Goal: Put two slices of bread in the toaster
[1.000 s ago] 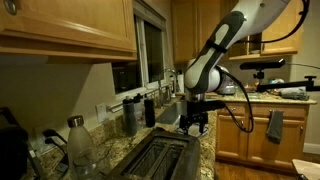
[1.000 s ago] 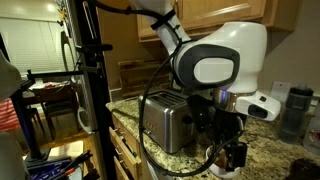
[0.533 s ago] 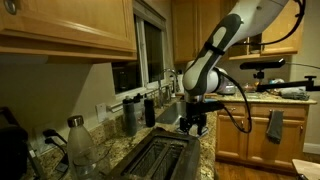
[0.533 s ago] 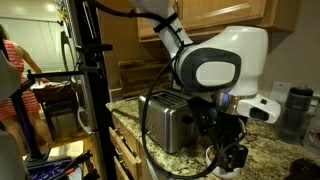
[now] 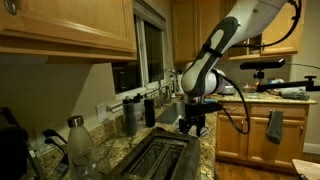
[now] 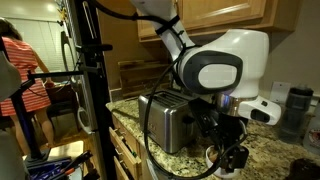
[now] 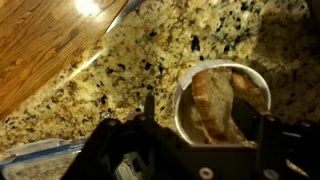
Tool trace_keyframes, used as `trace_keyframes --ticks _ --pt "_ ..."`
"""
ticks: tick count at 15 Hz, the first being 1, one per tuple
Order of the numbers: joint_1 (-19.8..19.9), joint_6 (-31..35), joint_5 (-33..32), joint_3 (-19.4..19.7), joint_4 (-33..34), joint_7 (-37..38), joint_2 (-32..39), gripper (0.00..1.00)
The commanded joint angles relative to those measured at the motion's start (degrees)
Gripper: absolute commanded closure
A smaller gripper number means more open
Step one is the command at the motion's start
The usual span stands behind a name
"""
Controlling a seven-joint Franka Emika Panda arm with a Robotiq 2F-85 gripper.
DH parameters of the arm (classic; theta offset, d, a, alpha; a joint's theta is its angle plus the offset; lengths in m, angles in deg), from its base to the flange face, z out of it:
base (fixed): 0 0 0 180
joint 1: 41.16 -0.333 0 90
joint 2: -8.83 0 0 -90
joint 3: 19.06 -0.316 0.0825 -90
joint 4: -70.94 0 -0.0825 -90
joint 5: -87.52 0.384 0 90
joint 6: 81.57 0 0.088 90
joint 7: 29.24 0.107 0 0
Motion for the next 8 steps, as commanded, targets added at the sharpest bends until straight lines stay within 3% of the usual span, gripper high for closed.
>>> trace_keyframes --ticks 1,2,4,8 --pt "-0.1 -1.7 1.4 -0.1 1.5 -1.4 1.0 0.13" --pt "-0.1 -1.7 1.4 -0.1 1.6 -1.4 1.1 0.10" --pt "0.0 -1.7 1.5 -0.2 2.1 -1.5 1.5 0.38" --pt "0.0 -1.8 1.4 -0.4 3.1 -1.4 2.2 0.66"
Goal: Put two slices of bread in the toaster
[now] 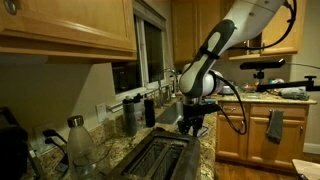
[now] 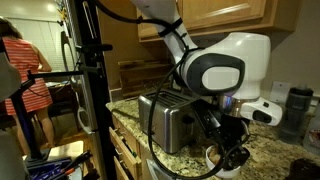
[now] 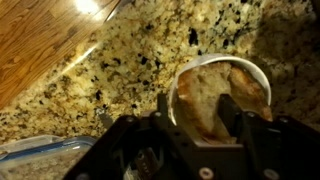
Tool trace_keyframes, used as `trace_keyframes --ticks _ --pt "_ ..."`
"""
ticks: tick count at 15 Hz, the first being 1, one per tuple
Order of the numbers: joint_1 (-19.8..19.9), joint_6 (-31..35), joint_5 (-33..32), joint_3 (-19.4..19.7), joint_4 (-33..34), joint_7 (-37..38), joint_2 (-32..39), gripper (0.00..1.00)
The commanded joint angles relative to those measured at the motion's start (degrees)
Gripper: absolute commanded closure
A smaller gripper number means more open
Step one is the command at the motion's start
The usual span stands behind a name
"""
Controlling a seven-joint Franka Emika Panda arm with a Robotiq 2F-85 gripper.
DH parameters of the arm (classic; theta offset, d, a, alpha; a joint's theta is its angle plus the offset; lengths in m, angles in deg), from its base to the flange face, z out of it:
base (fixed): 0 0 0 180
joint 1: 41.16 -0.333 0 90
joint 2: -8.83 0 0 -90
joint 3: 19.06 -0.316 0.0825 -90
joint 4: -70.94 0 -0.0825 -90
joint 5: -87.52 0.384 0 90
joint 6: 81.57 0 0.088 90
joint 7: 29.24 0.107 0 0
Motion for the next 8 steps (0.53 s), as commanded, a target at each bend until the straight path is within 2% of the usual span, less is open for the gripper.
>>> trace_keyframes --ticks 1,5,8 --pt "0.0 -1.8 1.3 -0.1 1.5 -1.4 0.6 0.73" --pt "-0.1 -2.2 1.3 -0.3 1.8 -1.4 0.8 0.78" --pt "-0.1 -2.4 1.3 -0.3 2.2 -1.3 0.8 0.76"
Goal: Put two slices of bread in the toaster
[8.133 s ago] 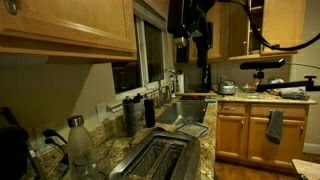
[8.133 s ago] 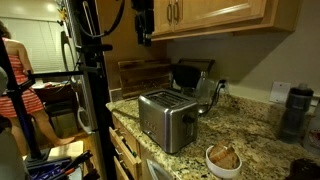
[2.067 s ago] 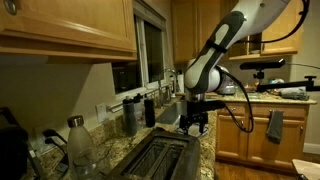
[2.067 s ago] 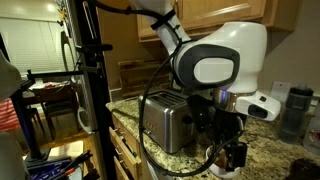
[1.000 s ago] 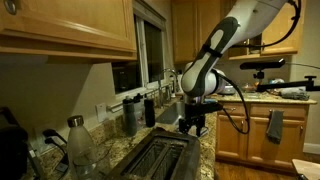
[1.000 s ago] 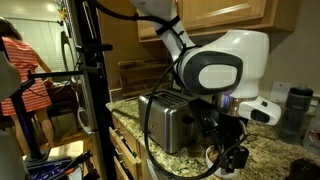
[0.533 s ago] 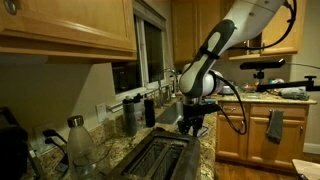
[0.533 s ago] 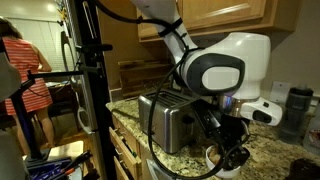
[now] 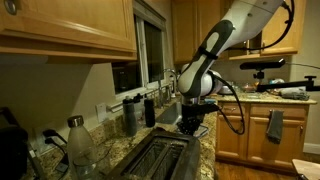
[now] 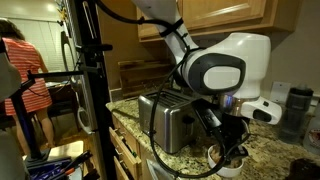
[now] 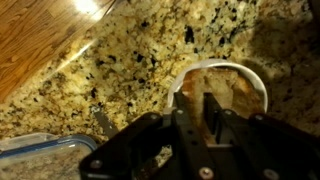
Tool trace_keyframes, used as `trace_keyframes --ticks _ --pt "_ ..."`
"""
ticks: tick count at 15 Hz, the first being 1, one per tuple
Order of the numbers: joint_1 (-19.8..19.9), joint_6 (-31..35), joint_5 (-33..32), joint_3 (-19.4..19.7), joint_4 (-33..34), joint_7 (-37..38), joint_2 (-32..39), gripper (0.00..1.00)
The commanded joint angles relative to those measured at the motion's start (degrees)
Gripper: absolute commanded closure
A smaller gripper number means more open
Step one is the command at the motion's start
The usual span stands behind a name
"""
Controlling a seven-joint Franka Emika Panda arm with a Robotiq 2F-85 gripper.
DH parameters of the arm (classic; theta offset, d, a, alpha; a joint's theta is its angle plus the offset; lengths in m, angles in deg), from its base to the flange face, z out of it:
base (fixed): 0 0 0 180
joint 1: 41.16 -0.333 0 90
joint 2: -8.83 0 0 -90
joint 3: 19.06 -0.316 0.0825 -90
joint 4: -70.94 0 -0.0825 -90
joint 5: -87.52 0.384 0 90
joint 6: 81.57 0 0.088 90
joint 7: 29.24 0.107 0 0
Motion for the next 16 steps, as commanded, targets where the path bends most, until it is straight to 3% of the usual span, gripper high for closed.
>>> trace_keyframes --ticks 1,5,9,10,12,16 --pt "-0.1 -1.9 1.2 0.2 1.4 -1.1 0.1 0.74" --pt "-0.4 -2.6 0.6 0.9 2.8 0.6 -0.8 0.75" --pt "-1.5 -2.5 -1.4 2.5 4.9 4.9 -1.3 0.61" --pt "-1.8 -2.6 -1.9 2.8 5.4 5.8 -1.4 0.64" --pt "-2.6 -3.4 -3.3 3.6 6.3 8.2 -1.5 0.81" --pt "-4.0 -6.2 -5.7 4.8 7.7 12.3 -1.9 0.95"
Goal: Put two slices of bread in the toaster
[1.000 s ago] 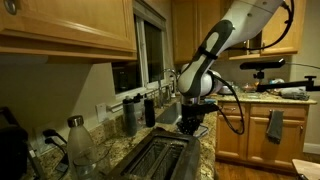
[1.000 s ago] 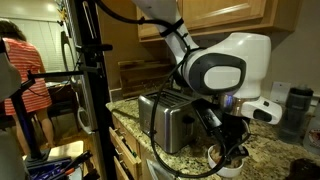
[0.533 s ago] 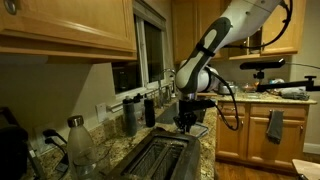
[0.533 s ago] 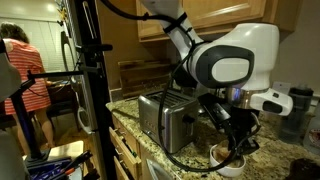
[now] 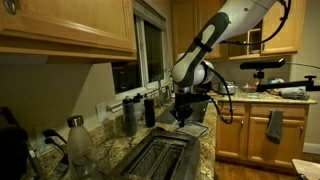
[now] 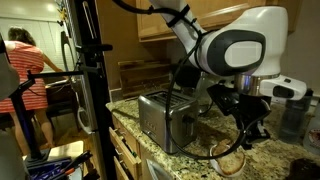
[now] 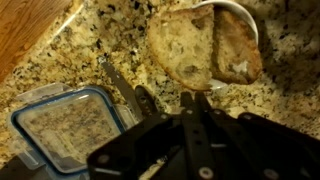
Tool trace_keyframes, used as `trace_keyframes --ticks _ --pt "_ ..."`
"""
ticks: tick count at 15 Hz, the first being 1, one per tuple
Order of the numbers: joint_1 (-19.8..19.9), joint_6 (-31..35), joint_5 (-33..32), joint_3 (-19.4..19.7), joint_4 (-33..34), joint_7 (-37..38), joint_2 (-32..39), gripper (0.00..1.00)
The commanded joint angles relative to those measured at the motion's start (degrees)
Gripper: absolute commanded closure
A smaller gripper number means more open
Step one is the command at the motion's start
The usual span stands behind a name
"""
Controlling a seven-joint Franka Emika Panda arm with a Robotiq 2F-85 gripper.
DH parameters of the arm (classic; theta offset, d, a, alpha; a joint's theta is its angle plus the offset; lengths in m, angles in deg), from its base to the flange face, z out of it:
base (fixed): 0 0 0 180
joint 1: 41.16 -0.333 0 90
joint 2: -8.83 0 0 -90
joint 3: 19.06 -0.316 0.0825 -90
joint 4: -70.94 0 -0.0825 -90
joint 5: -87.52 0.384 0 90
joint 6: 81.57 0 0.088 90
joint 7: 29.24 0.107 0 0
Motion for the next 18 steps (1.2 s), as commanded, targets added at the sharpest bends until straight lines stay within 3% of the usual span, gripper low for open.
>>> trace_keyframes --ticks 1,2,3,6,15,18 --pt "-1.9 -3.6 -2.5 1.7 0.3 4.4 -2.1 0.92" --pt "-2.0 -4.1 -2.6 1.8 0.6 4.8 -2.2 0.92" --pt "-2.0 -4.7 -2.3 1.7 0.7 4.7 -2.3 0.66" --pt "-2.1 -6.0 -2.4 1.7 0.9 5.4 -2.4 0.60" --pt "-2.3 -10.2 -3.7 1.9 -1.1 5.2 -4.0 0.03" --pt "-2.2 -11.0 -4.0 2.0 -1.7 5.2 -4.0 0.00"
